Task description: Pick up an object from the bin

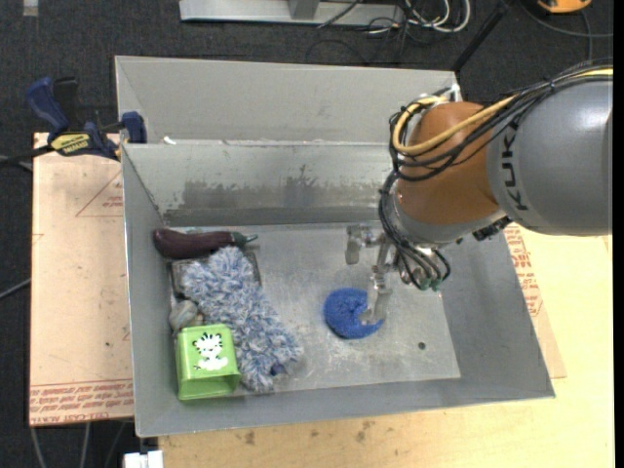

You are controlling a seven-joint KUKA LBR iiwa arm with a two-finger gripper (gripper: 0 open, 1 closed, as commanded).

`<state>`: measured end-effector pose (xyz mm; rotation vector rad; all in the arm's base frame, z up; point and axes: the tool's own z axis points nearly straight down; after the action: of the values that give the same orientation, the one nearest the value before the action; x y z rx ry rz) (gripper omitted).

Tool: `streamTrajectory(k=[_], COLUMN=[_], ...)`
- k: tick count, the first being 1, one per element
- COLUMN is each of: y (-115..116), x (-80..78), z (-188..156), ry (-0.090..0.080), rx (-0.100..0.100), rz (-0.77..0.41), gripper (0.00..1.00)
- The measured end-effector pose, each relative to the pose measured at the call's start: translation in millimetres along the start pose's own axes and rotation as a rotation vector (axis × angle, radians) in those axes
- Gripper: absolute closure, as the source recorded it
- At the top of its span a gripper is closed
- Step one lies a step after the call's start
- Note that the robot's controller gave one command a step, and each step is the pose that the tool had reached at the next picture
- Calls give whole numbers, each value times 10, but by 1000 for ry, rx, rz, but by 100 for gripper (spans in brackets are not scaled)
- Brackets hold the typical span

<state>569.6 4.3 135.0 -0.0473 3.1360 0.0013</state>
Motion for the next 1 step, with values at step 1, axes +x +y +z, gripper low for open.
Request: streamTrajectory(k=[1], y=[-220], x=[319], z=[14], ry=[10], rx=[0], rz=[102], gripper=[0])
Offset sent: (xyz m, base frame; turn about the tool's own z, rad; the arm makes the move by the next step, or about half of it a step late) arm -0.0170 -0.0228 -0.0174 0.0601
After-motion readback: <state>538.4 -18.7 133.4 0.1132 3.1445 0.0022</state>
